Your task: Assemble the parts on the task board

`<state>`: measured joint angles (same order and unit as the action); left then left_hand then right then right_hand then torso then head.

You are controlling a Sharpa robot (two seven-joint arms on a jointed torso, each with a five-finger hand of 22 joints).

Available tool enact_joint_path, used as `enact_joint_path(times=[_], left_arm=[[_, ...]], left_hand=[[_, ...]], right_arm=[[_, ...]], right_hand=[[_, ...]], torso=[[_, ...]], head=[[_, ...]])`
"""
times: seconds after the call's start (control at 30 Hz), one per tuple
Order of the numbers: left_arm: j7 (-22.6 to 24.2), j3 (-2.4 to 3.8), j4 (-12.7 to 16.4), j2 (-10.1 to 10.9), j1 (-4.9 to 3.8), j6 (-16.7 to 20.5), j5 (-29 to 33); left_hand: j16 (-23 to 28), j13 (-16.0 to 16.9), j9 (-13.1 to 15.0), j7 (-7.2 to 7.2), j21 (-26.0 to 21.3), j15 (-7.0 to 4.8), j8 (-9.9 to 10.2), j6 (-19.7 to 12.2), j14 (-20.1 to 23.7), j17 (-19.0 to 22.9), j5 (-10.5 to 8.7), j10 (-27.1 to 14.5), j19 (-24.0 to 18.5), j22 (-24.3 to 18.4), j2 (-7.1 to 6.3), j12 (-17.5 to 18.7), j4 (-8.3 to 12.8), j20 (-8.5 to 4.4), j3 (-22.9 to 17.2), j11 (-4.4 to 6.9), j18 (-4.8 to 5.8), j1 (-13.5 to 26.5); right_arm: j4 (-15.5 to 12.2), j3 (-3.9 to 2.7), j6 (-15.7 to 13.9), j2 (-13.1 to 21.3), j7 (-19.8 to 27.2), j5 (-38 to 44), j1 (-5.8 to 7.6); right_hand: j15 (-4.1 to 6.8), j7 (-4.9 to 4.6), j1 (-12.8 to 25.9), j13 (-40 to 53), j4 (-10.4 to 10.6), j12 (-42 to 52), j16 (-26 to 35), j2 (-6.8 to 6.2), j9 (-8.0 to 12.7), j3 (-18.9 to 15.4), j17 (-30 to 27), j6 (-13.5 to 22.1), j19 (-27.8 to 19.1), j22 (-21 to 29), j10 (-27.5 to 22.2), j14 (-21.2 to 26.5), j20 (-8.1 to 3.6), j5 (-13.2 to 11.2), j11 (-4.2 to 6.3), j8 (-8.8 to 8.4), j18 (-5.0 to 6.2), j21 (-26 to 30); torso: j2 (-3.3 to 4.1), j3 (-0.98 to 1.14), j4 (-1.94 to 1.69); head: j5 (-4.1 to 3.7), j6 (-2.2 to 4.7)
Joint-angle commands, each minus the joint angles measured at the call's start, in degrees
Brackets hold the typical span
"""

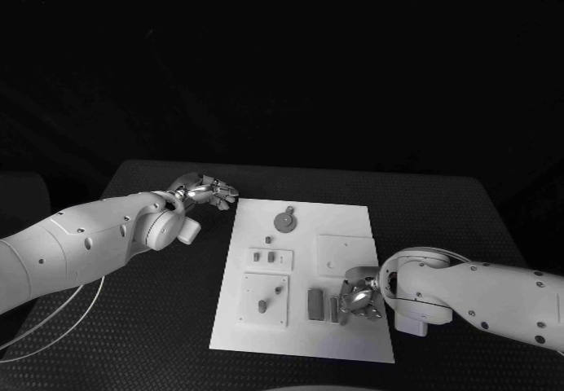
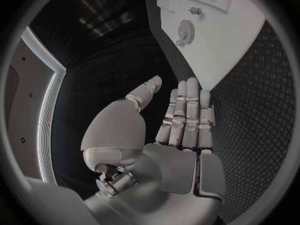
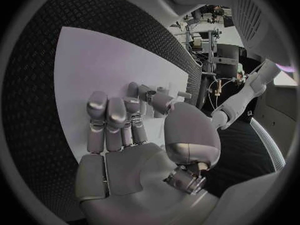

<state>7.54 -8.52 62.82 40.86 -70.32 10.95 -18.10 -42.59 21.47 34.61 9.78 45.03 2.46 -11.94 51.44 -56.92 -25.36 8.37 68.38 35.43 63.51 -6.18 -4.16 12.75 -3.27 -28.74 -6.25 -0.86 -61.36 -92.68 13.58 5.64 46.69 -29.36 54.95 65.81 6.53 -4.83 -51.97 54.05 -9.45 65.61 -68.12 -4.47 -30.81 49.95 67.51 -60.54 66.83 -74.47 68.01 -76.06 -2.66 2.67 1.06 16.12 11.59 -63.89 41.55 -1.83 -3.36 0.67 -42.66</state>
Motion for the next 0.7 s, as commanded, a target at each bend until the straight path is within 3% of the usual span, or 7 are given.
enact_joint_path(times=[0.03, 0.1, 0.27, 0.37, 0.57, 0.6, 0.7], left_arm=[[0.42, 0.03, 0.1, -0.09, -0.05, -0.65, -0.33], [0.47, 0.03, 0.12, -0.09, -0.05, -0.65, -0.33], [0.62, 0.03, 0.12, -0.12, -0.05, -0.61, 0.8], [0.68, 0.03, 0.05, -0.22, -0.05, -0.61, 2.13], [0.71, 0.05, -0.41, -0.75, -0.06, -0.89, 4.73], [0.69, 0.05, -0.58, -0.87, -0.06, -1.02, 5.48], [0.64, 0.07, -0.95, -0.99, -0.12, -1.25, 6.98]], left_hand=[[0.39, -0.09, -0.08, -0.05, -0.21, -0.02, -0.12, -0.3, -0.35, -0.08, -0.21, -0.22, 0.26, 0.07, 0.18, 0.2, -0.28, 0.06, 0.03, 0.03, 0.25, 0.59], [0.4, -0.09, -0.08, -0.05, -0.21, -0.01, -0.12, -0.31, -0.35, -0.09, -0.2, -0.21, 0.26, 0.08, 0.2, 0.2, -0.3, 0.06, 0.02, 0.03, 0.25, 0.6], [0.43, -0.09, -0.08, -0.05, -0.23, -0.01, -0.13, -0.31, -0.33, -0.11, -0.21, -0.21, 0.25, 0.09, 0.14, 0.19, -0.33, 0.07, 0.06, 0.03, 0.26, 0.66], [0.49, -0.08, -0.09, -0.06, -0.28, 0.02, -0.16, -0.3, -0.26, -0.13, -0.26, -0.18, 0.21, 0.11, 0.03, 0.17, -0.37, 0.09, 0.12, 0.04, 0.28, 0.74], [0.64, -0.03, -0.06, -0.13, -0.37, 0.08, -0.29, -0.15, -0.16, -0.18, -0.34, 0.0, 0.14, 0.14, 0.05, 0.07, -0.54, 0.12, 0.2, 0.12, 0.31, 0.93], [0.65, 0.0, -0.05, -0.18, -0.39, 0.07, -0.37, -0.05, -0.21, -0.22, -0.35, 0.12, 0.15, 0.17, 0.1, 0.01, -0.59, 0.12, 0.21, 0.18, 0.3, 0.97], [0.8, 0.2, -0.01, -0.34, -0.45, 0.05, -0.6, 0.23, -0.27, -0.33, -0.38, 0.94, 0.16, 0.27, 0.27, -0.35, -0.65, 0.11, 0.23, 0.55, 0.29, 0.97]], right_arm=[[0.79, 0.34, -0.33, 0.54, -0.38, 0.88, -0.4], [0.72, 0.32, 0.4, 1.06, 0.55, -0.34, -0.39], [1.29, 0.26, 2.42, 2.13, 3.59, -4.57, 1.03], [2.16, 0.08, 4.36, 2.69, 5.25, -6.29, 2.31], [9.31, -0.3, 12.68, 1.91, 8.92, -11.85, 5.13], [10.9, -0.62, 13.15, 1.65, 9.7, -12.06, 5.54], [14.45, -1.86, 13.62, 0.93, 13.1, -12.8, 6.33]], right_hand=[[0.21, -0.39, 0.21, -0.04, -1.0, -0.21, -0.01, -1.0, 0.14, -0.23, -0.21, 0.06, -0.13, -0.07, 0.24, -0.16, 0.19, 0.29, 0.04, -0.26, 3.41, -0.28], [0.18, -0.44, 0.64, -0.03, -1.43, -0.26, 0.15, -1.69, 0.22, -0.72, -0.36, 0.1, -0.13, -0.06, 0.22, -0.12, 0.27, 0.43, -0.01, -0.3, 3.41, -0.29], [-0.2, -1.32, 3.4, 0.1, -1.41, -0.49, 0.96, -7.88, 1.14, -4.88, -0.93, 3.02, -0.26, 0.21, -0.65, 0.32, 0.49, 2.93, -0.73, -1.92, 3.41, 0.04], [-0.83, -2.0, 4.38, 0.51, -1.23, -0.42, 1.45, -9.19, 1.54, -8.28, -0.96, 5.08, -1.26, 0.38, -2.26, 1.23, 0.59, 2.09, -1.45, -2.86, 3.41, 0.68], [-1.72, -2.94, 6.48, 1.07, -3.17, -0.42, 2.18, -7.39, 1.62, -16.96, -0.68, 7.72, -4.15, 0.39, -5.62, 3.69, 1.01, 3.76, -2.48, -3.65, 3.41, 1.97], [-1.89, -3.08, 6.52, 1.22, -5.0, -0.27, 2.26, -5.85, 1.51, -19.97, -0.5, 8.03, -5.22, 0.3, -6.43, 4.52, 1.23, 4.55, -2.5, -3.58, 3.41, 2.37], [-1.94, -3.18, 6.34, 1.18, -6.55, -0.29, 2.4, -4.77, 1.54, -22.37, -0.43, 8.53, -5.87, 0.34, -7.28, 5.19, 1.36, 5.48, -2.61, -3.66, 3.41, 2.79]], torso=[[0.0, 0.01, -0.02], [0.01, 0.02, -0.02], [-0.01, 0.08, -0.01], [-0.02, 0.12, 0.0], [-0.07, 0.04, 0.06], [-0.11, 0.02, 0.05], [-0.12, 0.06, -0.03]], head=[[-0.18, 0.18], [-0.3, 0.41], [-0.77, 1.81], [-1.22, 3.16], [-1.85, 6.63], [-2.13, 7.41], [-2.51, 9.05]])
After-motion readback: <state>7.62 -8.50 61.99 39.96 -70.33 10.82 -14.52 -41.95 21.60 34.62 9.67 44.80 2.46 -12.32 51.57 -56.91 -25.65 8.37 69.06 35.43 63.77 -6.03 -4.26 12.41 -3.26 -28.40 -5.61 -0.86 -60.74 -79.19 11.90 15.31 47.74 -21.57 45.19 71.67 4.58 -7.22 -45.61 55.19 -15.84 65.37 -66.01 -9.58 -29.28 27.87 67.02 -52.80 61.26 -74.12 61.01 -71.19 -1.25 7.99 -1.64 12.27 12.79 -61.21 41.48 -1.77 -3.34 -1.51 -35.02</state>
